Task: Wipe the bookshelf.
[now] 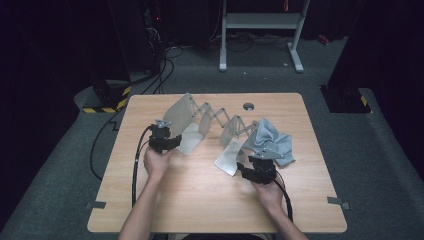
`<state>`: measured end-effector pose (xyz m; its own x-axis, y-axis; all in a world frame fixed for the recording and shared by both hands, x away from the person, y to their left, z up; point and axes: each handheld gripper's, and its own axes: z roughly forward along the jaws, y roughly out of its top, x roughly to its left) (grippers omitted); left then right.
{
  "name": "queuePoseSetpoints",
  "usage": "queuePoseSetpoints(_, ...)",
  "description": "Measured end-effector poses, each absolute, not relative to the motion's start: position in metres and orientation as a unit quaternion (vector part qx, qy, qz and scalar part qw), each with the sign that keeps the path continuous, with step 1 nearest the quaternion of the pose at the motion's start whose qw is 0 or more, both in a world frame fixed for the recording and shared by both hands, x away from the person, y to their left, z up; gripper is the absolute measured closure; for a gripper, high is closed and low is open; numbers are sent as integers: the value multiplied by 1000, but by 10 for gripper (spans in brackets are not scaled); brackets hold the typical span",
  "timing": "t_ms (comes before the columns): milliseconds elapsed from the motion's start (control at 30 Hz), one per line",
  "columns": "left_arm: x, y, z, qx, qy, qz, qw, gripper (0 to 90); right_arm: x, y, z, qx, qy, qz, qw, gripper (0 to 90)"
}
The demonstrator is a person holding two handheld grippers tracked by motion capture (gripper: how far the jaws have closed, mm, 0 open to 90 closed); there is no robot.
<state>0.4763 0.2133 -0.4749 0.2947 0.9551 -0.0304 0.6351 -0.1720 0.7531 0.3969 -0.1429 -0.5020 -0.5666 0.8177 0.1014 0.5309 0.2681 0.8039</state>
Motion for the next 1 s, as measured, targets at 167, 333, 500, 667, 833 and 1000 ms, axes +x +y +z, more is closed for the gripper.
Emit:
queuePoseSetpoints(167,481,216,-471,716,551,235,358,497,400,-151,-501,434,780,418,167,529)
queuePoseSetpoints(333,484,217,-462,710,549,241,370,526,402,-158,-501,439,779,417,165,582)
queuePoseSetpoints(500,486,219,-461,710,552,239,367,582,405,-164,-502,443,778,415,162,640)
queuePoseSetpoints(667,486,220,-462,712,551,242,363,630,408,-167,-504,443,784,403,162,695)
queuePoseSetpoints(833,486,223,-461,713,551,235,366,738,411,-169,-502,452,783,394,165,723)
queuePoseSetpoints(1000,482,220,-462,719,543,237,363,819,414,-172,-501,454,785,386,169,737)
